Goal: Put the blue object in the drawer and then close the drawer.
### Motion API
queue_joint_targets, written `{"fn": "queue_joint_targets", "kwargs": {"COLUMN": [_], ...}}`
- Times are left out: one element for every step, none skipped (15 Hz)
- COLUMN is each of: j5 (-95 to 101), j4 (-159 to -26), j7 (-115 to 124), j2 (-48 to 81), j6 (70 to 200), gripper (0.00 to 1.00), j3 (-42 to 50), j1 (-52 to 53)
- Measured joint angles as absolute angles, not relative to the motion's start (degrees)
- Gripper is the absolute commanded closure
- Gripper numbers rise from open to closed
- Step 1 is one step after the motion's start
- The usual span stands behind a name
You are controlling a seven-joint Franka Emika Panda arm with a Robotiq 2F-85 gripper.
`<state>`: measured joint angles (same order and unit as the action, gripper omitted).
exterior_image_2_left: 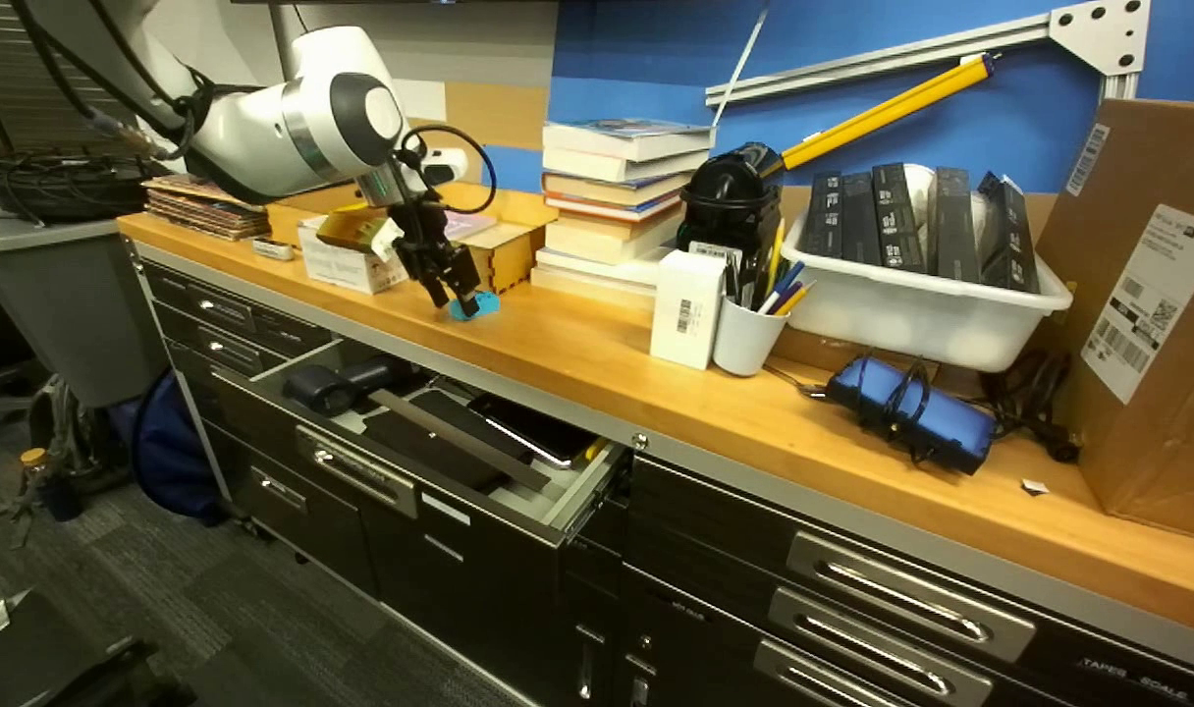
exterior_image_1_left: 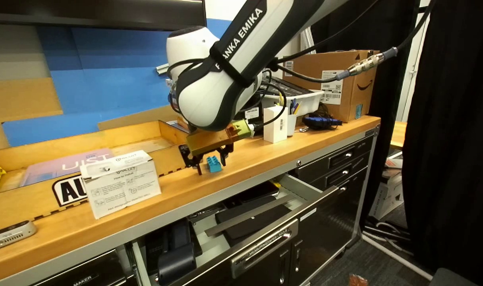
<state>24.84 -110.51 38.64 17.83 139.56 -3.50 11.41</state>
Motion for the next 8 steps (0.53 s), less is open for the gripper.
{"fn": "queue_joint_targets", "kwargs": {"j5": [24.84, 24.84, 24.84, 24.84, 24.83, 24.84, 24.71, 24.43], "j4": [-110.28, -110.09, -110.01, -109.97, -109.97, -109.99, -110.16, -110.61], "j7": [38.97, 39.27, 39.4, 39.41, 39.39, 39.37, 39.25, 39.17], "j2": [17.94, 17.94, 17.95, 17.95, 17.88, 17.8, 17.59, 17.18], "j6": [139.72, 139.72, 139.72, 139.69, 139.55, 139.17, 138.78, 138.47], "gripper": [0.65, 0.73, 0.8, 0.88, 0.88, 0.87, 0.87, 0.87], "j3": [-3.18, -2.85, -2.52, -2.35, -2.34, -2.34, -2.36, -2.45], "j1": [11.79, 12.2, 12.56, 12.78, 12.93, 13.08, 13.23, 13.3]}}
